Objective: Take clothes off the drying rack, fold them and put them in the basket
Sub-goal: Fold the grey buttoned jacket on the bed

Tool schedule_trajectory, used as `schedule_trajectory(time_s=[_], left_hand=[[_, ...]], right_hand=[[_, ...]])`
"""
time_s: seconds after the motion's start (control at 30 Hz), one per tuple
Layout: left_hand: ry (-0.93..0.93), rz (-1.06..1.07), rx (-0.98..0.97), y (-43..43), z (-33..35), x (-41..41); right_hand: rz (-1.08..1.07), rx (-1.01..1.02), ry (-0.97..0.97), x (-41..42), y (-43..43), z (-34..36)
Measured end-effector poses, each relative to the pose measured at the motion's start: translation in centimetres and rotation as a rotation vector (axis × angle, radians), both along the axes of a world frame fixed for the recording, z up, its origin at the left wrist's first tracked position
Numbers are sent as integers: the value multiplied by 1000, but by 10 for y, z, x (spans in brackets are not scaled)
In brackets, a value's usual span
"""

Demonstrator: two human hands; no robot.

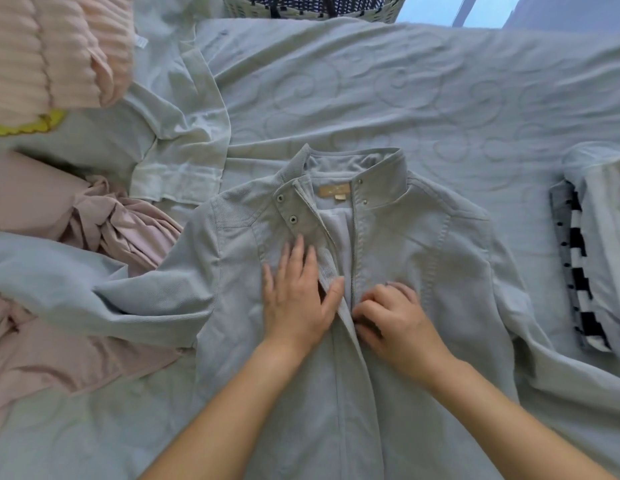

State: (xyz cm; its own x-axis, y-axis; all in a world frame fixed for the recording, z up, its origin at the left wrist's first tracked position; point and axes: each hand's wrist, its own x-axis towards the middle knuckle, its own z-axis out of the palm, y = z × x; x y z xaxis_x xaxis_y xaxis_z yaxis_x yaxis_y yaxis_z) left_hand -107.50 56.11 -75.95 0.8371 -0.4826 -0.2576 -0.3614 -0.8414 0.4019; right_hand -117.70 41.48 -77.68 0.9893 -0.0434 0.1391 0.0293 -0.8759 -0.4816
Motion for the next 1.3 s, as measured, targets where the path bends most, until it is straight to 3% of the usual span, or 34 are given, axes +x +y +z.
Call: schedule_trajectory(time_s=[0.13,0.33,0.6,0.87,1.13,1.3], left_hand=[[19,-75,109,9,-1,-1],[-116,-229,-20,29,2,-9],[-130,-308,228,45,-14,-44],[-13,-313,258,49,-20,-42],[-58,-329,164,54,-27,-43],[-93,-355,100,57,-31,-43]], right_hand=[[43,-3,39,-14,2,1],[125,-38,172,-24,2,2],[39,-128,-70,-29,8,0],[9,-392,-44,-20,16,-1],[-148,-512,-146,41,1,12],[-247,-493,-110,113,-25,25]])
